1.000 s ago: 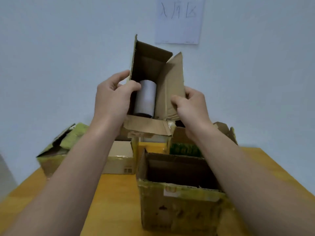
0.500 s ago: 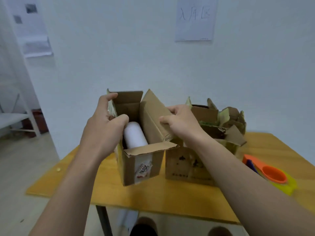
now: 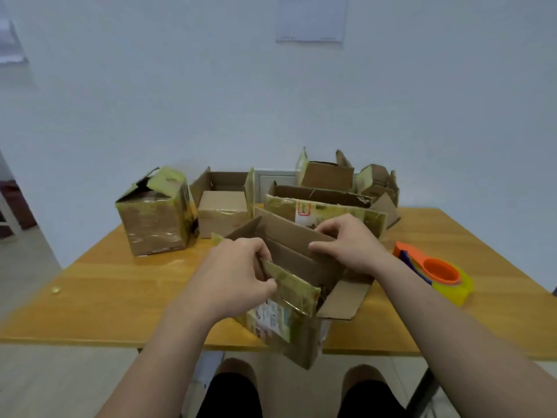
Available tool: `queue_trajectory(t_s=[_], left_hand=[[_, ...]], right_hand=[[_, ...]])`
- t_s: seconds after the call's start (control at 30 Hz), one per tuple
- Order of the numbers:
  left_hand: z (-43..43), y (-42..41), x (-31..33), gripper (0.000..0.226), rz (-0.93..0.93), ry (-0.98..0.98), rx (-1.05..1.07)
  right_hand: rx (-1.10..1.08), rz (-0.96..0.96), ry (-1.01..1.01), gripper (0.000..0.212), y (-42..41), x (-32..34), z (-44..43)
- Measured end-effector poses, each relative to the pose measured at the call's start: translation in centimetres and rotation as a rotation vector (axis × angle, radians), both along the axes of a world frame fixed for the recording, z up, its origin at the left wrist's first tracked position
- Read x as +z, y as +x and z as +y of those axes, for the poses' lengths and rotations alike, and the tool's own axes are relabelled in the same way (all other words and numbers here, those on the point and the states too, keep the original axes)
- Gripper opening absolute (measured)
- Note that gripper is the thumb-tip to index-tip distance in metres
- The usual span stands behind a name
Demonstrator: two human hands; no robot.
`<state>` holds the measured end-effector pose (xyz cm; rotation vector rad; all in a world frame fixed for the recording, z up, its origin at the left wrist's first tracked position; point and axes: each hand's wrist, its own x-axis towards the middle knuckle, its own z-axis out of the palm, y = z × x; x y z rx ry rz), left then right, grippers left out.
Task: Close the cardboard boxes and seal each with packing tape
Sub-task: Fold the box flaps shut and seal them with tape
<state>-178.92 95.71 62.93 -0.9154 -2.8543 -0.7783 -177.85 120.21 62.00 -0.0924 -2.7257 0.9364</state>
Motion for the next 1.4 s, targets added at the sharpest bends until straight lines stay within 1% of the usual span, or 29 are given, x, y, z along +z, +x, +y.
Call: queue_trajectory(t_s=[0.07, 0.13, 0.17, 0.2, 0.27, 0.3, 0.33, 0.37, 0.4, 0.43, 0.5, 0.53, 0.6, 0.7, 0.73, 0.8, 0.9, 0.97, 1.03, 1.1, 1.13, 1.2, 1.27, 1.33, 1.4], left_hand=[[1.8, -0.8, -0.5, 0.023, 0.049, 0.043, 0.007], [3.4, -1.5, -0.8, 0.024, 0.083, 0.087, -0.004], [4.2, -1.7, -1.0, 0.023, 0.107, 0.086, -0.011], [4.8, -1.9, -1.1, 0.023, 0.133, 0.071, -0.015], [5.9, -2.2, -1.4, 0.026, 0.184, 0.047, -0.01], [6.2, -2.4, -1.4, 0.03, 0.2, 0.044, -0.001], [6.5, -2.7, -1.5, 0.034, 0.21, 0.043, 0.013], [6.6, -2.9, -1.6, 0.039, 0.215, 0.042, 0.029], [6.8, -3.1, -1.6, 0.042, 0.215, 0.042, 0.045], [6.9, -3.4, -1.6, 0.045, 0.21, 0.046, 0.061], [7.1, -4.1, -1.6, 0.05, 0.181, 0.072, 0.09], [7.3, -4.5, -1.6, 0.052, 0.167, 0.087, 0.102], [7.3, -5.4, -1.5, 0.058, 0.146, 0.117, 0.129], [6.4, -6.3, -0.9, 0.069, 0.084, 0.126, 0.178], [5.8, -6.6, -0.7, 0.072, 0.061, 0.123, 0.195], [4.3, -7.2, -0.3, 0.079, 0.034, 0.139, 0.215], [2.4, -7.1, -0.1, 0.08, 0.031, 0.218, 0.245], [1.4, -6.7, 0.2, 0.079, 0.048, 0.244, 0.304], [-0.1, -6.7, 0.4, 0.079, 0.085, 0.22, 0.403], [-1.7, -7.0, 0.5, 0.071, 0.098, 0.145, 0.477], [-2.4, -6.9, 0.6, 0.065, 0.079, 0.11, 0.481], [-3.2, -6.4, 0.5, 0.059, 0.029, 0.073, 0.437], [-3.5, -5.7, 0.5, 0.057, -0.003, 0.071, 0.382], [-3.7, -5.2, 0.3, 0.057, -0.014, 0.057, 0.349], [-3.9, -5.1, 0.4, 0.058, -0.027, 0.042, 0.338]], right_hand=[[-0.049, -0.001, 0.05, 0.026, -0.1, -0.1, 1.5], [-0.133, 0.043, 0.138, 0.026, -0.2, 0.0, 2.8], [-0.203, 0.109, 0.149, 0.021, -0.1, 0.0, 3.4], [-0.289, 0.202, 0.125, 0.022, 0.1, -0.1, 4.0], [-0.487, 0.426, 0.048, 0.026, 0.5, -0.4, 5.4], [-0.577, 0.533, 0.012, 0.022, 0.8, -0.5, 6.0], [-0.638, 0.598, -0.032, 0.02, 0.9, -0.7, 6.7], [-0.665, 0.586, -0.095, 0.027, 1.0, -1.0, 7.4], [-0.643, 0.504, -0.177, 0.037, 0.8, -1.2, 7.9], [-0.573, 0.402, -0.258, 0.043, 0.4, -1.3, 8.2], [-0.377, 0.232, -0.384, 0.039, -0.3, -1.1, 8.2], [-0.305, 0.18, -0.419, 0.036, -0.5, -0.9, 8.0], [-0.23, 0.136, -0.415, 0.031, -0.8, -0.3, 7.6], [-0.145, 0.049, -0.345, 0.025, -1.3, 0.1, 7.3], [-0.149, 0.033, -0.33, 0.022, -1.7, 0.1, 7.2], [-0.223, 0.05, -0.28, 0.017, -2.5, 0.1, 6.3], [-0.32, 0.105, -0.183, 0.03, -4.0, -0.1, 4.1], [-0.355, 0.127, -0.129, 0.039, -4.8, -0.4, 2.4], [-0.363, 0.121, -0.159, 0.044, -5.5, -0.6, 0.7], [-0.328, 0.076, -0.271, 0.053, -6.1, -0.4, -1.0], [-0.3, 0.048, -0.339, 0.056, -6.4, -0.2, -1.8], [-0.246, -0.009, -0.453, 0.053, -6.8, 0.3, -3.6], [-0.209, -0.046, -0.463, 0.047, -7.3, 0.5, -5.3], [-0.163, -0.079, -0.425, 0.051, -8.0, 0.5, -6.5], [-0.106, -0.123, -0.361, 0.047, -8.6, 1.0, -7.0]])
